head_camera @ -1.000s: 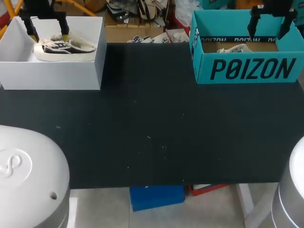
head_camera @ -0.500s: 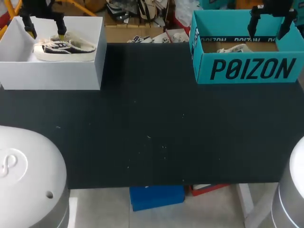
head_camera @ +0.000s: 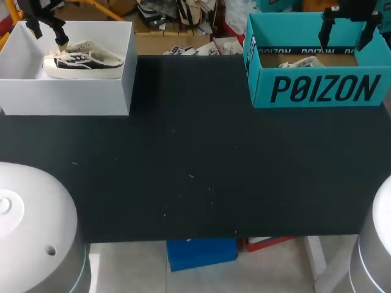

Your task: Take the shoe out of the shoebox, open the shoe tongue, remove and reinsert the insole, then place the shoe into the shoebox

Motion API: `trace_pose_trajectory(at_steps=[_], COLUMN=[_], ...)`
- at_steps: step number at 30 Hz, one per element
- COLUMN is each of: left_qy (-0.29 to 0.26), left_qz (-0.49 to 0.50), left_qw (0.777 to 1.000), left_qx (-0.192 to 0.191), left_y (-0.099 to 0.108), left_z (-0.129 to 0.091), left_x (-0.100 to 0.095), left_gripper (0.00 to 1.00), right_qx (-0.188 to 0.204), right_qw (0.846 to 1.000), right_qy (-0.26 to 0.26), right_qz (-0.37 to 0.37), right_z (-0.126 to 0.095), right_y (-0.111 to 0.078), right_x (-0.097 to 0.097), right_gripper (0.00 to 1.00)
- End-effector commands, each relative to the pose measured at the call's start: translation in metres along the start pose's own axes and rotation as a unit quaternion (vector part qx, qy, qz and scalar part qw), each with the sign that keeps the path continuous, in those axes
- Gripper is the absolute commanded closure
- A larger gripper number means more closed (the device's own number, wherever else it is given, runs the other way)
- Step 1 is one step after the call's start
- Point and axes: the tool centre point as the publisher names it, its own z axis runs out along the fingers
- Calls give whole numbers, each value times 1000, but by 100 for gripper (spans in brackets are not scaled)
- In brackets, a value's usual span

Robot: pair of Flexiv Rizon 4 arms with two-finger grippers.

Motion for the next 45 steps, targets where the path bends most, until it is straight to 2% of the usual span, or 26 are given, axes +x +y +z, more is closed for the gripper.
trace_pose_trajectory(at_steps=[1,5,12,13,14,27,29,34,40,43,45], left_qy=[93,117,122,103,76,74,41,24,37,46,55], left_qz=[375,449,492,491,472,468,478,461,457,469,482], left_qw=[922,885,861,865,878,881,877,887,889,882,875], left_qx=[-26,-46,-44,-30,-7,-9,-11,0,11,5,17], left_y=[-14,-25,-50,-54,-59,-57,-55,-51,-54,-59,-63], left_z=[10,16,31,33,36,37,40,52,76,87,91], left_x=[-24,-42,-59,-60,-59,-61,-64,-65,-49,-37,-30], left_gripper=[0,0,0,0,0,0,0,0,0,2,0], right_qx=[0,0,0,0,0,0,0,0,0,0,0], right_qw=[1000,1000,1000,1000,1000,1000,1000,1000,1000,1000,1000], right_qy=[0,0,0,0,0,0,0,0,0,0,0], right_qz=[0,0,0,0,0,0,0,0,0,0,0], right_z=[0,0,0,0,0,0,0,0,0,0,0], right_y=[0,0,0,0,0,0,0,0,0,0,0], right_x=[0,0,0,0,0,0,0,0,0,0,0], right_gripper=[0,0,0,0,0,0,0,0,0,0,0])
